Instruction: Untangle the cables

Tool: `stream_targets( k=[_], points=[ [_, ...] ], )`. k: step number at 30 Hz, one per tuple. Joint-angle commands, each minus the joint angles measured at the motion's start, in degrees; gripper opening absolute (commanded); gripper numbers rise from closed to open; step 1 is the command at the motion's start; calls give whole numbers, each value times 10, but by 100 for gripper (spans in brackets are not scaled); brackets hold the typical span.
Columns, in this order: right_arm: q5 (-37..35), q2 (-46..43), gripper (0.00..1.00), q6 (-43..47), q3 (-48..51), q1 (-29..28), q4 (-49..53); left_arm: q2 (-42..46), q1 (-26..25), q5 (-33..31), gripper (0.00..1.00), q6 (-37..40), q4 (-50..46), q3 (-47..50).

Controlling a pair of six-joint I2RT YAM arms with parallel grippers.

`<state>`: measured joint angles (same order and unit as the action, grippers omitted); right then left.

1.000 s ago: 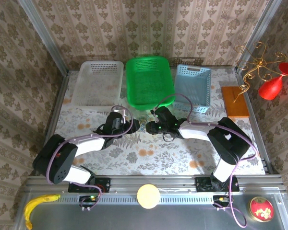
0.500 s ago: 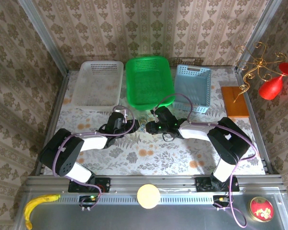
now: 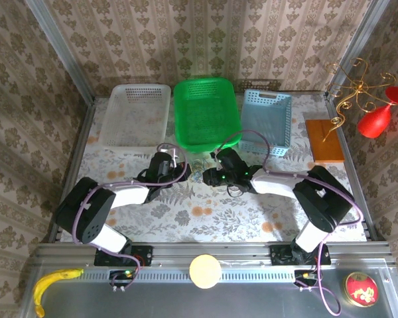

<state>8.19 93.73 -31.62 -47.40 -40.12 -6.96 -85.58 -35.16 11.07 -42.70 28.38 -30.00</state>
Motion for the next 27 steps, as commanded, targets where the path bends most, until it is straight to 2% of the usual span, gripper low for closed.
stream_targets(
  k=[1,5,10,27],
  points=[
    [-9,-50,38,7,-2,8,15,53,2,25,0,5,-30,-29],
    [-8,-73,51,20,-16,12,29,99,-2,45,0,9,-75,-46],
    [-2,-70,59,40,-42,13,28,137,-5,59,0,7,-104,-58],
    [12,78,59,16,-50,10,-116,197,-18,90,0,-45,-97,-114]
  ],
)
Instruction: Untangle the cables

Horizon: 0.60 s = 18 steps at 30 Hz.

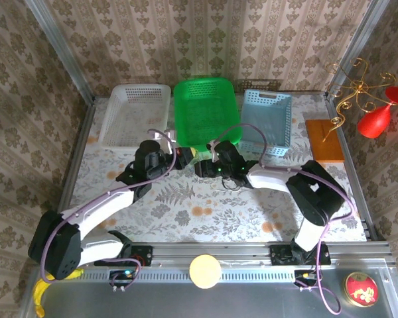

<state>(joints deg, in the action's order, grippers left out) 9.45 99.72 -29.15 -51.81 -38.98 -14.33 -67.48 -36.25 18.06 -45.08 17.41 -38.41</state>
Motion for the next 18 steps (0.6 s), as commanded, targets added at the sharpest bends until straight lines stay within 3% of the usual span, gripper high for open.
stream_targets(
  k=[1,12,18],
  points=[
    [-4,23,59,-9,-5,-1,-44,19,-7,22,0,-25,12,-35],
    [-29,44,54,-31,37,0,-54,56,-1,44,0,-24,-22,-167],
    [-16,16,56,-37,55,-1,-51,66,50,50,0,30,-99,-247]
  ],
)
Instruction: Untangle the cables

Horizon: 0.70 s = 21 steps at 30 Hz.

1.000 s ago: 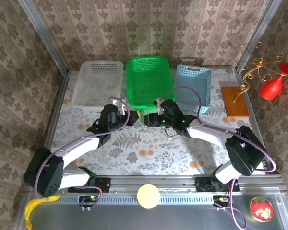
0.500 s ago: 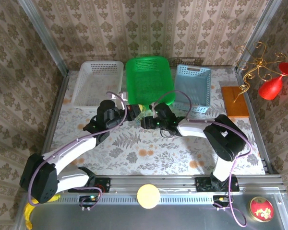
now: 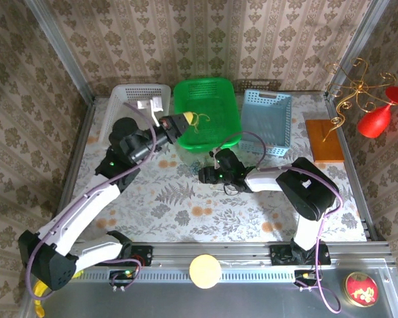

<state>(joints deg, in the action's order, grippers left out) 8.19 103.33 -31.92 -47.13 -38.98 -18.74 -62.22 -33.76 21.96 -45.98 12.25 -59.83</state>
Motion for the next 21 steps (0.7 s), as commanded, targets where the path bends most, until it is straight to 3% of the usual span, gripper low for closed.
stream_targets(
  k=[1,12,21],
  points=[
    [-1,-28,57,-9,10,-1,-3,14,39,14,0,45,-54,-40],
    [9,-138,66,-11,7,-1,68,-29,257,1,0,123,-108,-40],
    [-31,-233,67,-19,30,-1,128,-179,340,-11,3,168,-90,-47]
  ],
)
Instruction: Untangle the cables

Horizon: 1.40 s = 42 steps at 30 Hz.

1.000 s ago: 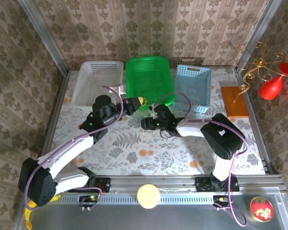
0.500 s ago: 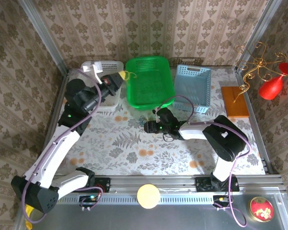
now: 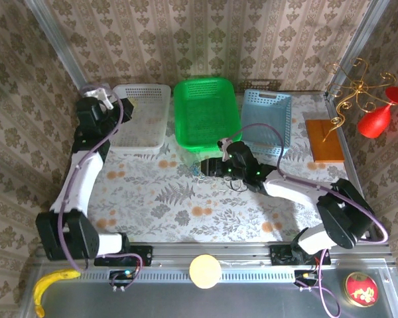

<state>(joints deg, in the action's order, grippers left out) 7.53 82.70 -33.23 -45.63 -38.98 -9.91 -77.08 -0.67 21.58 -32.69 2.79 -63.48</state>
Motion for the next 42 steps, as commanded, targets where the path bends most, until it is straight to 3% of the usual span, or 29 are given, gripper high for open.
stream_targets(
  k=[1,5,8,15,19,21,31,37,42],
  points=[
    [-27,-26,67,-7,18,-1,43,-45,12,-10,3,42,4,-14],
    [-33,-58,67,-8,29,0,56,-108,22,-20,7,68,-7,-37],
    [-35,-63,67,-9,35,0,59,-138,29,-22,16,83,-16,-53],
    [-35,-58,67,-10,37,0,57,-131,33,-23,62,124,-56,-91],
    [-30,-43,66,-9,29,0,54,-98,31,-17,81,126,-49,-78],
    [-26,-35,66,-10,26,0,51,-78,30,-14,99,125,-43,-67],
    [-21,-1,65,-7,14,0,48,-30,12,-19,100,141,-44,-45],
    [-13,24,62,-8,5,4,39,29,-62,-88,100,170,9,16],
    [7,48,59,-11,-3,14,27,58,-109,-72,100,123,-21,36]
  ],
)
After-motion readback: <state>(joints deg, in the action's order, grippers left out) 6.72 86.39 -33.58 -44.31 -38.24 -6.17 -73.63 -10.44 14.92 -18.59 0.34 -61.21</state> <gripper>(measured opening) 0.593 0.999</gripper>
